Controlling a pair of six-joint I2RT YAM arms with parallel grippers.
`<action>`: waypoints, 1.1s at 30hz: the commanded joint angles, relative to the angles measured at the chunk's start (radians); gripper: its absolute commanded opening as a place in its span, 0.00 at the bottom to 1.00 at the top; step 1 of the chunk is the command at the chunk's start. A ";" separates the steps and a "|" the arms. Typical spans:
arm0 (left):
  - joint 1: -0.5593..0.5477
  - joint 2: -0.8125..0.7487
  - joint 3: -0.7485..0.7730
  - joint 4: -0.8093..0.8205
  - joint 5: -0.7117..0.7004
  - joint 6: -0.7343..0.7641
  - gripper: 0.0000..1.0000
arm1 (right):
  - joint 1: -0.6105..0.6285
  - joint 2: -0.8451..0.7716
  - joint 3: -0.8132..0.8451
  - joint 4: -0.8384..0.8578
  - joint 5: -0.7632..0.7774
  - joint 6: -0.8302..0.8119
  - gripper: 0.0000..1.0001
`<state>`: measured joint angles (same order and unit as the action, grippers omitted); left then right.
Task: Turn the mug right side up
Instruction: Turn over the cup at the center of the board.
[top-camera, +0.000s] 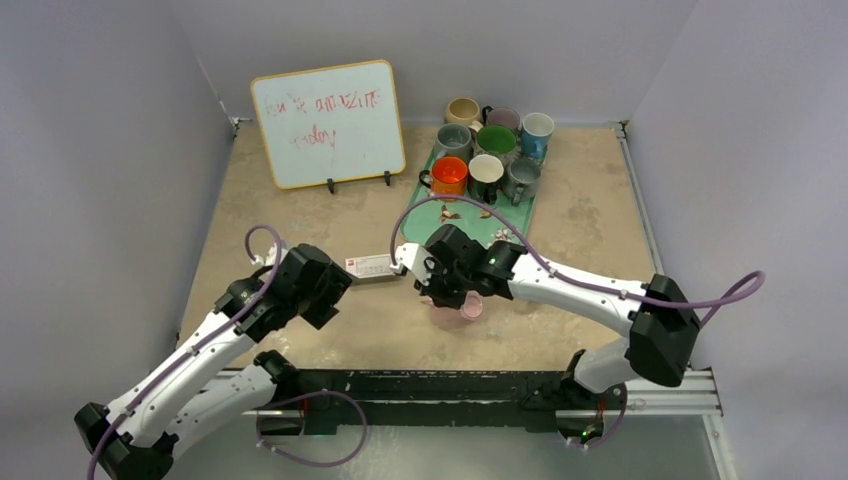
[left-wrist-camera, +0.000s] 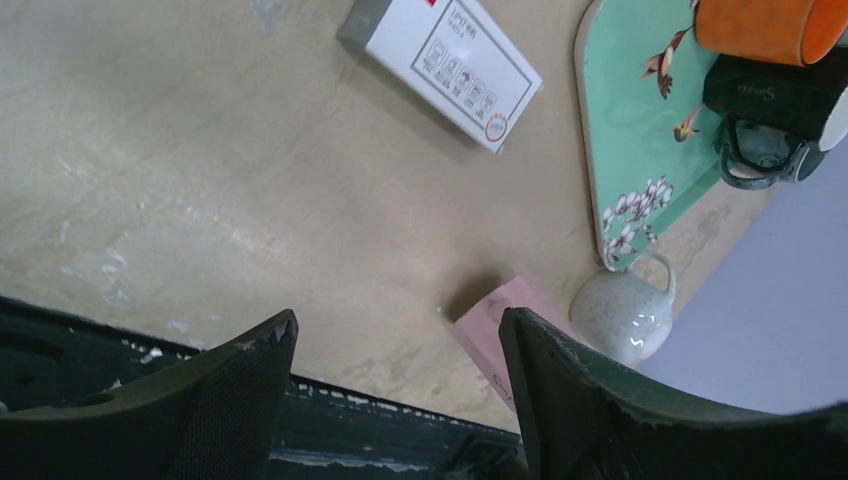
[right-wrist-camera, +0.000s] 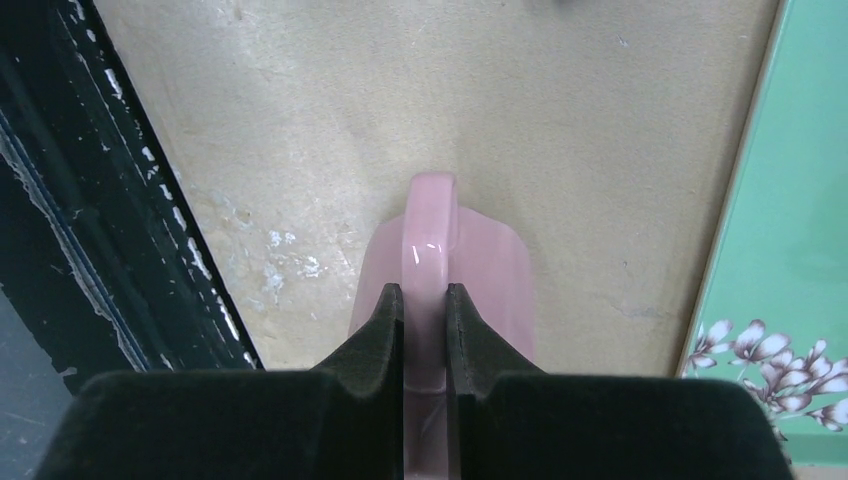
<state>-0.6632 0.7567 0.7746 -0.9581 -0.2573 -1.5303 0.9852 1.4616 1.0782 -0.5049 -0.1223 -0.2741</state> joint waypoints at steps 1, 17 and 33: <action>0.001 0.008 0.004 -0.003 0.090 -0.154 0.73 | -0.001 -0.086 -0.026 0.096 0.028 0.035 0.00; -0.001 0.142 -0.103 0.267 0.234 -0.306 0.75 | 0.003 -0.203 -0.174 0.391 0.072 0.109 0.00; -0.040 0.380 -0.061 0.502 0.287 -0.382 0.70 | 0.062 -0.216 -0.231 0.544 0.087 0.141 0.00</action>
<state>-0.6781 1.1027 0.6605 -0.5129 0.0101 -1.8900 1.0195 1.2572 0.8410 -0.0937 -0.0650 -0.1421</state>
